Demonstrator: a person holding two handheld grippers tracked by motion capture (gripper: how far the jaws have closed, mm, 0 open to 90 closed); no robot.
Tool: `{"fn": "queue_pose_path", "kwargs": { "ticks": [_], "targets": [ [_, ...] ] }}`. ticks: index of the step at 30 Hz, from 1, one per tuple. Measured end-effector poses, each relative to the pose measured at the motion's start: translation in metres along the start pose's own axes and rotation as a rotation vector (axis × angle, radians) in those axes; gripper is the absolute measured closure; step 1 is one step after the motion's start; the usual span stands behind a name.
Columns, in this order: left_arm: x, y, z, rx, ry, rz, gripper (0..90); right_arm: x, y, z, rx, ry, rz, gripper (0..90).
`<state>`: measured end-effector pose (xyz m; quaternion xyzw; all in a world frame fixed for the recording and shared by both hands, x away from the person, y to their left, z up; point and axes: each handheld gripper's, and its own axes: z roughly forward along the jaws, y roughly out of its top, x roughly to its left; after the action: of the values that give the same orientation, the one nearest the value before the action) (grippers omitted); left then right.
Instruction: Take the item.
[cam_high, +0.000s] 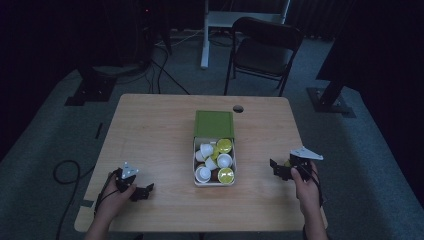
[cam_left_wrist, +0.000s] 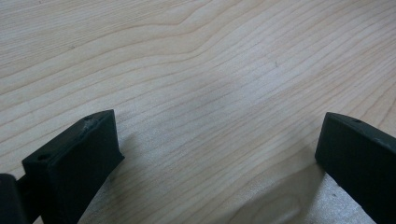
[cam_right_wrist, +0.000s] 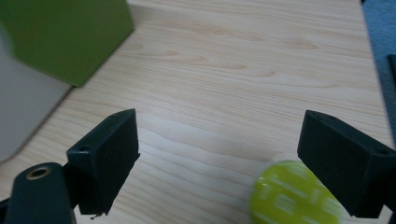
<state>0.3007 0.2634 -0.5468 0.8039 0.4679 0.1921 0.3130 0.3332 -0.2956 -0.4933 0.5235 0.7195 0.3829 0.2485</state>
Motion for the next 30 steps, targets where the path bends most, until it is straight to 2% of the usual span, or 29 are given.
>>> {"fn": "queue_pose_path", "kwargs": {
  "ticks": [4,5,8,10,11,13,17,23,24,30],
  "targets": [
    [0.000,0.000,0.000,0.000,0.000,0.001,0.0,0.007,0.002,0.000,-0.017,0.022,-0.006,12.5],
    [0.000,0.000,0.000,0.000,0.000,0.001,0.0,0.010,0.001,0.000,-0.004,0.038,-0.036,12.5],
    [0.000,0.000,0.000,0.001,0.000,0.001,0.0,0.015,-0.002,0.002,0.011,0.077,-0.081,12.5],
    [0.000,0.000,0.000,0.000,0.000,0.000,0.0,0.017,-0.003,0.003,0.018,0.090,-0.093,12.6],
    [0.000,0.000,0.000,0.001,0.000,0.000,0.0,0.020,-0.005,0.006,0.027,0.119,-0.114,12.5],
    [0.000,0.000,0.000,0.000,0.000,0.000,0.0,0.023,-0.007,0.008,0.043,0.140,-0.131,12.5],
    [0.000,0.000,0.000,0.000,0.000,0.000,0.0,0.028,-0.009,0.012,0.043,0.188,-0.137,12.5],
    [0.000,0.000,0.000,0.000,0.000,0.001,0.0,0.035,-0.014,0.015,0.050,0.209,-0.162,12.5],
    [0.000,0.000,0.000,0.000,0.000,0.001,0.0,0.037,-0.017,0.017,0.056,0.229,-0.168,12.5],
    [0.000,0.000,0.000,0.000,0.000,0.001,0.0,0.042,-0.027,0.023,0.065,0.259,-0.192,12.5]
  ]
}}
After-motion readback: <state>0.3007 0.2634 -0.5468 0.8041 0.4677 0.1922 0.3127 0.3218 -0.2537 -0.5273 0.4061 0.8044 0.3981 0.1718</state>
